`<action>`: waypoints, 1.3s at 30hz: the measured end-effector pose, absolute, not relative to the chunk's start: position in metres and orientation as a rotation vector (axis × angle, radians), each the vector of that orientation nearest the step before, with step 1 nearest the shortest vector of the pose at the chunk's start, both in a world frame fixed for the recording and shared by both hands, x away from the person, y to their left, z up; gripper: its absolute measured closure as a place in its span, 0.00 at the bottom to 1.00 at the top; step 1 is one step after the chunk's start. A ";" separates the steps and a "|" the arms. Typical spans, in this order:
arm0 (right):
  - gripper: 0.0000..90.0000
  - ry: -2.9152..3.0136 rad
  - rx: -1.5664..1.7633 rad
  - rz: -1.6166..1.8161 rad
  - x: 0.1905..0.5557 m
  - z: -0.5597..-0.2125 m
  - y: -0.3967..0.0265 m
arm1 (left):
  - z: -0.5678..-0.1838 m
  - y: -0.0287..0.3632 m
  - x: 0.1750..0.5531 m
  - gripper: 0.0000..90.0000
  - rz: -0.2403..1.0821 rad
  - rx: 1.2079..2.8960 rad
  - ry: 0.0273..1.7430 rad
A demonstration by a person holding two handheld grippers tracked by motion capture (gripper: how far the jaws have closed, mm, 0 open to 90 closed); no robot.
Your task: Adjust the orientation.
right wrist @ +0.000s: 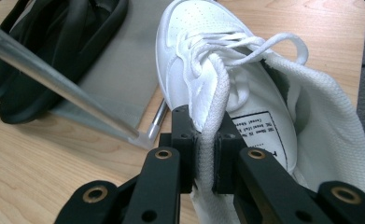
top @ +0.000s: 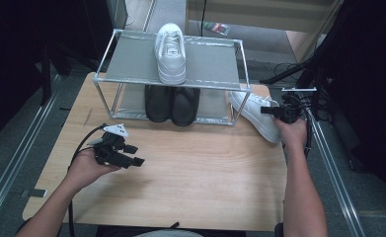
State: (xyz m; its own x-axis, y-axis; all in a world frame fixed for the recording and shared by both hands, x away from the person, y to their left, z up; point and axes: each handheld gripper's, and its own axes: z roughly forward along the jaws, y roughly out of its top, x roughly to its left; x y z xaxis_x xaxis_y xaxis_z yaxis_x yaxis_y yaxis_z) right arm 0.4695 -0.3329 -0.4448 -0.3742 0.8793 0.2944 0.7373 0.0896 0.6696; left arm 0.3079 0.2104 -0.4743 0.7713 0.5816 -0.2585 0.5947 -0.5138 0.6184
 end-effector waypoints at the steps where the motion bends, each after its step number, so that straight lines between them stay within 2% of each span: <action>1: 0.94 2.179 1.635 1.148 0.468 -0.444 -0.333 | -0.474 0.210 0.308 0.44 -0.025 2.247 0.869; 12: 0.94 2.113 1.662 1.171 0.443 -0.437 -0.345 | -0.473 0.206 0.310 0.44 -0.029 2.242 0.858; 22: 0.94 2.061 1.681 1.133 0.394 -0.425 -0.357 | -0.472 0.197 0.316 0.44 -0.047 2.250 0.828; 30: 0.94 2.063 1.660 1.107 0.346 -0.421 -0.354 | -0.469 0.189 0.320 0.45 -0.054 2.258 0.794; 39: 0.94 2.109 1.635 1.111 0.310 -0.420 -0.341 | -0.470 0.183 0.324 0.44 -0.073 2.254 0.791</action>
